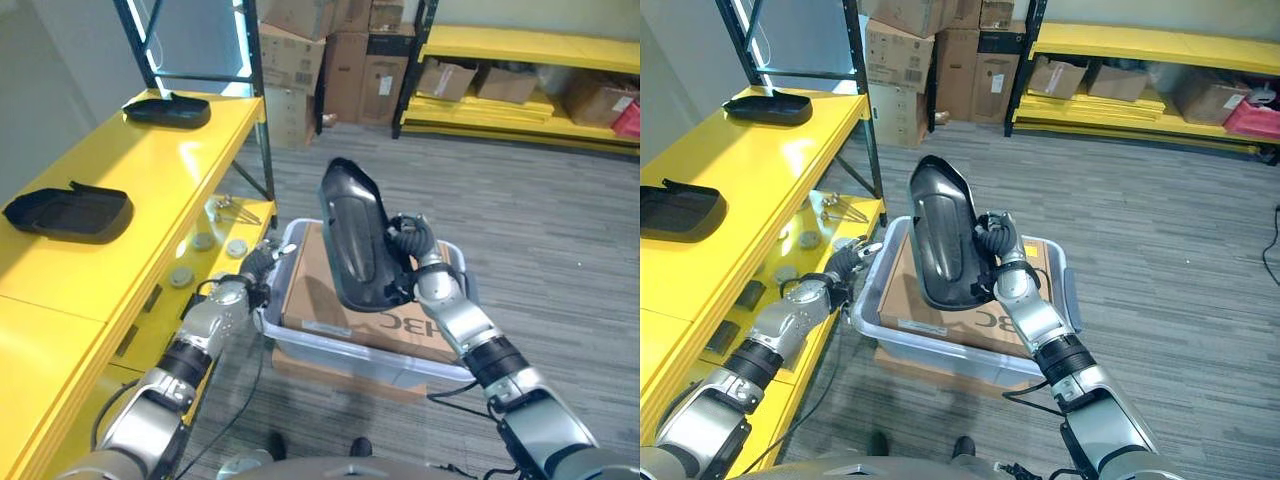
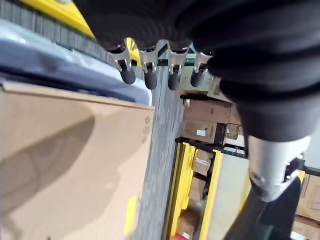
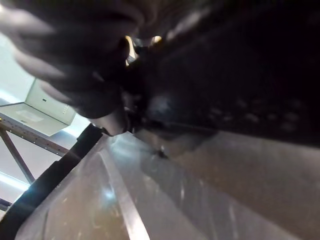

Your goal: Move parts from the plastic box to the shelf.

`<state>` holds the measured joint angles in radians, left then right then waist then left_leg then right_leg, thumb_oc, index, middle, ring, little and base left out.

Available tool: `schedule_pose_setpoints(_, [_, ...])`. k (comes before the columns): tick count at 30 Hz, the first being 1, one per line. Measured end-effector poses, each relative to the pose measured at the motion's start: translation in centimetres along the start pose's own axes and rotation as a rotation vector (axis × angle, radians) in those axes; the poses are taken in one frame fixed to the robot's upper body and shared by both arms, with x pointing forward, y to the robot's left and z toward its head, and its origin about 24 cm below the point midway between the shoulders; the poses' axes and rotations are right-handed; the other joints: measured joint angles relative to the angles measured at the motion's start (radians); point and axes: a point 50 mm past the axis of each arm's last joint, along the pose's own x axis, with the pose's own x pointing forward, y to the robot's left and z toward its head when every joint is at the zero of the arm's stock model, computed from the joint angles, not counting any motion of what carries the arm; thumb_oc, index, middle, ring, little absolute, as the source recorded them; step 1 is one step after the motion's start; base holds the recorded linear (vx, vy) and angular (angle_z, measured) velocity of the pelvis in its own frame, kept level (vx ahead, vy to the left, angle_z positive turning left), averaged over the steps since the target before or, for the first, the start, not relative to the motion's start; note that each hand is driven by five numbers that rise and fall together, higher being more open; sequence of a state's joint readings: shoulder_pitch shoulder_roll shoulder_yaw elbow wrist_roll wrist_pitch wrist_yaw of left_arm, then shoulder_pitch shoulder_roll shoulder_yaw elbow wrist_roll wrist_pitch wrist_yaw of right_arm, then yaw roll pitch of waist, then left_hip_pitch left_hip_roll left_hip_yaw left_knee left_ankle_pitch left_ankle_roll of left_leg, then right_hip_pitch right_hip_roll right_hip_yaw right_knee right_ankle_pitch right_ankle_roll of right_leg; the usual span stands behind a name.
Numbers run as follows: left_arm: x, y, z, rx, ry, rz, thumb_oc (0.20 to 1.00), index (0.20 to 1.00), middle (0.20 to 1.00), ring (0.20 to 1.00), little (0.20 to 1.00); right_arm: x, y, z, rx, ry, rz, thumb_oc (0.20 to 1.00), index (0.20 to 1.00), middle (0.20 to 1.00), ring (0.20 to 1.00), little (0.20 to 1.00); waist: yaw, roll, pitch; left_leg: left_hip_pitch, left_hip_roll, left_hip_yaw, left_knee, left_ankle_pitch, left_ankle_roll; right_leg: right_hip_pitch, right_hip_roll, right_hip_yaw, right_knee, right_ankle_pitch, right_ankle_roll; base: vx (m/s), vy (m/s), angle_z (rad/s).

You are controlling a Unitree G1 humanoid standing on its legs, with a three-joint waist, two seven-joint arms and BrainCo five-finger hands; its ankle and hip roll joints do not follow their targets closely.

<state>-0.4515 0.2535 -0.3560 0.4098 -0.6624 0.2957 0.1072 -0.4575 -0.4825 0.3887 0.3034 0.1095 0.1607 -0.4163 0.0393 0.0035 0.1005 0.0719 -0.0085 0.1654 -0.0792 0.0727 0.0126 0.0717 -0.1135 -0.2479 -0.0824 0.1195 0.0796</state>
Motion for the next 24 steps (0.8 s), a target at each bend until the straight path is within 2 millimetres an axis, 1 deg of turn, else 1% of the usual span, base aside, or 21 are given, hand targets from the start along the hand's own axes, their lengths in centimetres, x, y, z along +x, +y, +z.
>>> schedule_pose_setpoints(3, [0.0, -0.9, 0.1, -0.076, 0.0, -0.067, 1.0, 1.0, 1.0, 1.0, 1.0, 0.0, 0.0, -0.3, -0.006, 0.013, 0.0, 0.2, 0.2, 0.2, 0.2, 0.2, -0.001, 0.0, 0.0, 0.001, 0.0, 0.001, 0.0, 0.0, 0.0, 0.0, 0.0, 0.001, 0.0, 0.0, 0.0, 0.0, 0.0, 0.0])
schedule_pose_setpoints(4, [-0.2, -1.9, 0.7, -0.116, -0.02, -0.116, 1.0, 1.0, 1.0, 1.0, 1.0, 0.1, 0.0, -0.9, -0.015, 0.036, -0.002, 0.2, 0.2, 0.2, 0.2, 0.2, -0.001, 0.0, 0.0, 0.0, 0.0, 0.001, 0.0, 0.0, 0.0, 0.0, 0.0, 0.001, 0.0, 0.0, 0.0, 0.0, 0.0, 0.0])
schedule_pose_setpoints(6, [-0.3, -2.8, 1.2, -0.154, -0.036, -0.16, 1.0, 1.0, 1.0, 1.0, 1.0, 0.0, 0.0, -1.3, -0.023, 0.051, 0.0, 0.2, 0.2, 0.2, 0.2, 0.2, -0.002, 0.0, 0.0, 0.0, 0.0, 0.001, 0.0, 0.0, 0.0, 0.0, 0.0, 0.001, 0.0, 0.0, 0.0, 0.0, 0.0, 0.0])
schedule_pose_setpoints(10, [-0.4, -3.3, 1.3, -0.193, -0.042, -0.205, 1.0, 1.0, 1.0, 1.0, 1.0, 0.0, 0.1, -1.6, -0.028, 0.063, 0.01, 0.2, 0.2, 0.2, 0.2, 0.2, -0.003, 0.0, 0.0, 0.001, 0.0, 0.001, 0.0, 0.0, 0.0, 0.0, 0.001, 0.001, 0.0, 0.0, 0.0, 0.0, 0.0, 0.0])
schedule_pose_setpoints(12, [-0.4, -3.3, 1.4, -0.193, -0.047, -0.206, 1.0, 1.0, 1.0, 1.0, 1.0, 0.0, 0.1, -1.6, -0.028, 0.063, 0.02, 0.2, 0.2, 0.2, 0.2, 0.2, -0.002, 0.0, 0.0, 0.001, 0.0, 0.001, 0.0, 0.0, 0.0, 0.0, 0.0, 0.001, 0.0, 0.0, 0.0, 0.0, 0.0, 0.0])
schedule_pose_setpoints(16, [-1.1, -4.3, 3.4, -0.171, -0.137, -0.283, 1.0, 1.0, 1.0, 1.0, 1.0, 0.0, 0.3, -1.6, -0.03, 0.062, 0.031, 0.2, 0.2, 0.2, 0.2, 0.2, 0.006, 0.0, 0.0, 0.001, 0.0, 0.0, 0.0, 0.0, 0.001, 0.0, 0.0, 0.0, 0.0, 0.0, 0.0, 0.0, 0.0, 0.0])
schedule_pose_setpoints(19, [-1.4, -4.4, 4.0, -0.127, -0.163, -0.314, 1.0, 1.0, 1.0, 1.0, 1.0, 0.0, 0.3, -1.6, -0.03, 0.062, 0.031, 0.2, 0.2, 0.2, 0.2, 0.2, 0.008, 0.0, 0.0, 0.001, 0.0, 0.0, 0.0, 0.0, 0.001, 0.0, 0.0, 0.0, 0.0, 0.0, 0.0, 0.0, 0.0, 0.0])
schedule_pose_setpoints(22, [-1.4, -4.4, 3.8, -0.074, -0.137, -0.314, 1.0, 1.0, 1.0, 1.0, 1.0, 0.0, 0.4, -1.6, -0.03, 0.062, 0.035, 0.2, 0.2, 0.2, 0.2, 0.2, 0.009, 0.0, 0.0, 0.001, 0.0, 0.0, 0.0, 0.0, 0.001, 0.0, 0.0, 0.0, 0.0, 0.0, 0.0, 0.0, 0.0, 0.0])
schedule_pose_setpoints(24, [-1.4, -4.5, 3.1, -0.024, -0.084, -0.314, 1.0, 1.0, 1.0, 1.0, 1.0, 0.0, 0.4, -1.6, -0.03, 0.062, 0.041, 0.2, 0.2, 0.2, 0.2, 0.2, 0.008, 0.0, 0.0, 0.0, 0.0, 0.0, 0.0, 0.0, 0.001, 0.0, 0.0, 0.0, 0.0, 0.0, 0.0, 0.0, 0.0, 0.0])
